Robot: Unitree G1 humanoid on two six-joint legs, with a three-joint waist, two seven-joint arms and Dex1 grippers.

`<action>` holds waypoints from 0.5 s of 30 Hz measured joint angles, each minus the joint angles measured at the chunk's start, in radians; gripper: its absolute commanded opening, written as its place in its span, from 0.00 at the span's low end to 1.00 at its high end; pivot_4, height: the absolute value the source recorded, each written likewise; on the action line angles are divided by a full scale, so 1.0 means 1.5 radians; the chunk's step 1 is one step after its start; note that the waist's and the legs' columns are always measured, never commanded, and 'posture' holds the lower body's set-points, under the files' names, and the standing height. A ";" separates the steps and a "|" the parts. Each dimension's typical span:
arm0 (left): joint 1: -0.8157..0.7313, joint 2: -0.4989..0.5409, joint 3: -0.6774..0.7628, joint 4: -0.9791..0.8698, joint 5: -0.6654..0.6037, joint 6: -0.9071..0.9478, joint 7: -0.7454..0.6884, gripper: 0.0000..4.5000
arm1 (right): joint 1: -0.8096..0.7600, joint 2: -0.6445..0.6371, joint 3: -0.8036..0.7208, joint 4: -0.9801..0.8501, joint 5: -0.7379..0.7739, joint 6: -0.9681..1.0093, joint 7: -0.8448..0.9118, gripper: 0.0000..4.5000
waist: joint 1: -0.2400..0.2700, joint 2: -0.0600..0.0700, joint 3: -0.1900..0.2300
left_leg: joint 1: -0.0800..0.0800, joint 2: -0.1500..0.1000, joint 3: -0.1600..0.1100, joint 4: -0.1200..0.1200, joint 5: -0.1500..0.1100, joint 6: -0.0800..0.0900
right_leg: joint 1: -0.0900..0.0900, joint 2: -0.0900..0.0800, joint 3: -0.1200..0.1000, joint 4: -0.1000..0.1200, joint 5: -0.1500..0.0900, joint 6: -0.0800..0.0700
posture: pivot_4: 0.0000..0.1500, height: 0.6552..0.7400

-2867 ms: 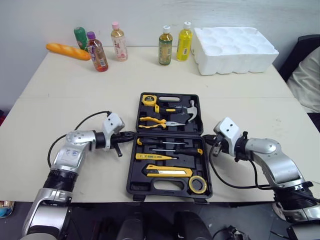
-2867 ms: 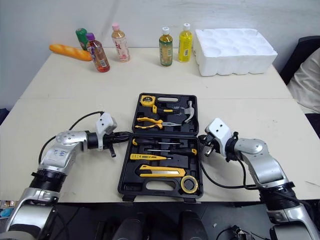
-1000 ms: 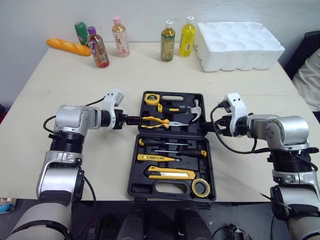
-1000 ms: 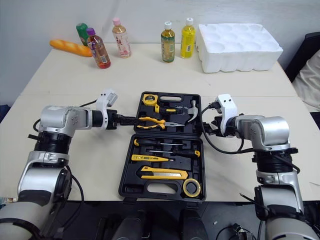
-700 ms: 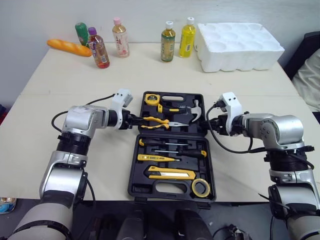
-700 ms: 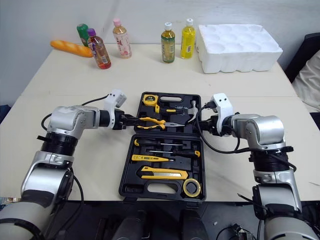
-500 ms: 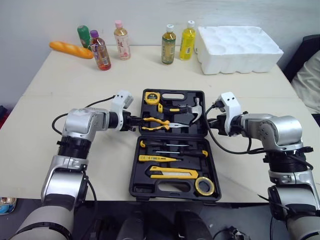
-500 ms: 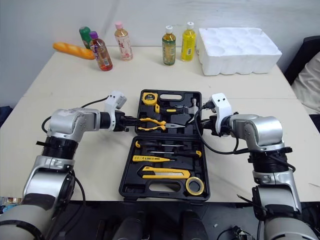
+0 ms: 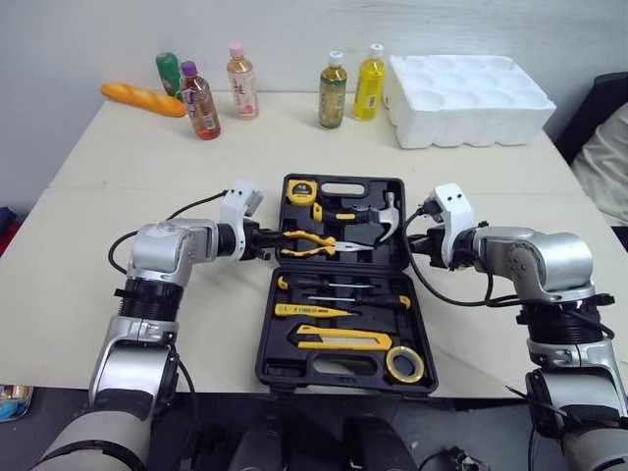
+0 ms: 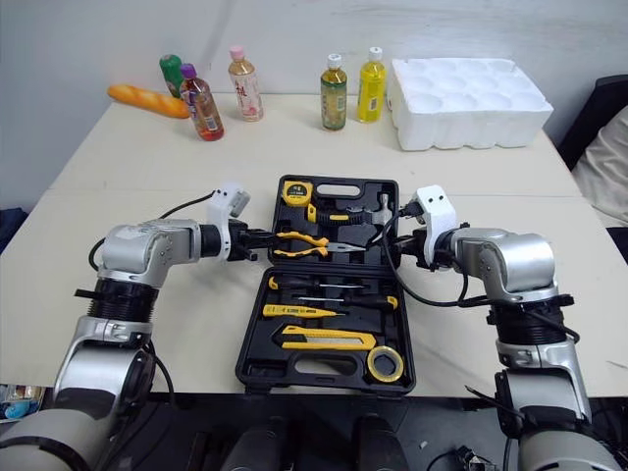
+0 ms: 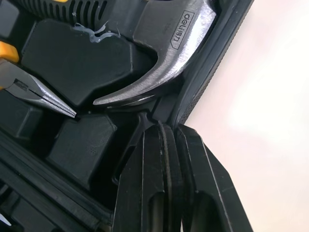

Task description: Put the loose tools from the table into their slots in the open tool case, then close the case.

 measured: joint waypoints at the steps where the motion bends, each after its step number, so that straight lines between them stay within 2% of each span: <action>1: 0.005 -0.002 0.004 0.000 0.003 -0.028 0.004 0.03 | 0.003 0.000 0.004 -0.006 -0.009 -0.024 0.000 0.00 | 0.000 0.000 0.001 | -0.001 0.000 0.000 0.000 0.000 0.000 | -0.001 0.000 0.000 0.000 0.000 0.000 | 1.00 1.00; 4: 0.006 -0.006 0.010 0.000 0.010 -0.087 0.014 0.01 | 0.005 -0.001 0.009 -0.013 -0.028 -0.075 -0.003 0.00 | 0.000 0.000 0.002 | -0.002 0.000 0.001 0.000 0.001 -0.001 | -0.003 0.001 0.000 0.001 0.000 0.000 | 1.00 1.00; 9: 0.024 0.000 0.005 -0.020 0.052 -0.268 0.018 0.00 | 0.021 -0.008 0.015 -0.017 -0.089 -0.250 -0.003 0.00 | -0.002 0.000 0.005 | -0.002 0.001 0.003 -0.001 0.001 -0.001 | -0.003 0.002 0.001 0.000 0.000 0.000 | 1.00 1.00; 15: 0.078 0.007 -0.003 -0.035 0.105 -0.458 0.028 0.00 | 0.080 -0.026 0.038 -0.004 -0.191 -0.530 -0.010 0.00 | -0.001 0.001 0.007 | -0.002 0.001 0.004 -0.001 0.001 -0.001 | -0.003 0.001 0.001 0.000 0.000 0.000 | 1.00 1.00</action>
